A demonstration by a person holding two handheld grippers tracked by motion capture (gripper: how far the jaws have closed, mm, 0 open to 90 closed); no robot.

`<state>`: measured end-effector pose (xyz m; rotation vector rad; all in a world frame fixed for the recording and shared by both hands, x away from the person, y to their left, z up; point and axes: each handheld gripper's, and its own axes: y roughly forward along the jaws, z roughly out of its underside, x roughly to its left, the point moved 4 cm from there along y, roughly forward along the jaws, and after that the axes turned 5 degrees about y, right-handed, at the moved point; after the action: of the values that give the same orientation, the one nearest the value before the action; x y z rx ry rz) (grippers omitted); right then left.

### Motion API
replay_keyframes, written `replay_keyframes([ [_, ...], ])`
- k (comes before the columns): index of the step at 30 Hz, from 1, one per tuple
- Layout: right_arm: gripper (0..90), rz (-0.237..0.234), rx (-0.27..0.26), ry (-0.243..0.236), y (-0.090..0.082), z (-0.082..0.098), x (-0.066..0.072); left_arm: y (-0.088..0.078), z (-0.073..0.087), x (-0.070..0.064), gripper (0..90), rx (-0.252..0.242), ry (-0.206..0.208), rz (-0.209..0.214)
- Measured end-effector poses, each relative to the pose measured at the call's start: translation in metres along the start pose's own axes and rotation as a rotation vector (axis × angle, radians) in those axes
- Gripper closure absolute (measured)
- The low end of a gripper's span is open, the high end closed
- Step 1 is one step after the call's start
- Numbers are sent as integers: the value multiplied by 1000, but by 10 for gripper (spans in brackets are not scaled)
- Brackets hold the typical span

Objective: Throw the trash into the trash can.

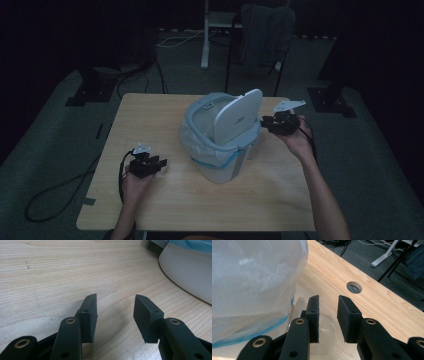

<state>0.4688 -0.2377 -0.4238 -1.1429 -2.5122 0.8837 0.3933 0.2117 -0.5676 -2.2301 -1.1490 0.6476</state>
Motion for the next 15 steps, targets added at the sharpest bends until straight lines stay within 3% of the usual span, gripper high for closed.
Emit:
replay_keyframes([
  [15, 695, -41, 54, -3, 12, 24, 13, 0, 0, 0, 547, -1, -3, 1],
])
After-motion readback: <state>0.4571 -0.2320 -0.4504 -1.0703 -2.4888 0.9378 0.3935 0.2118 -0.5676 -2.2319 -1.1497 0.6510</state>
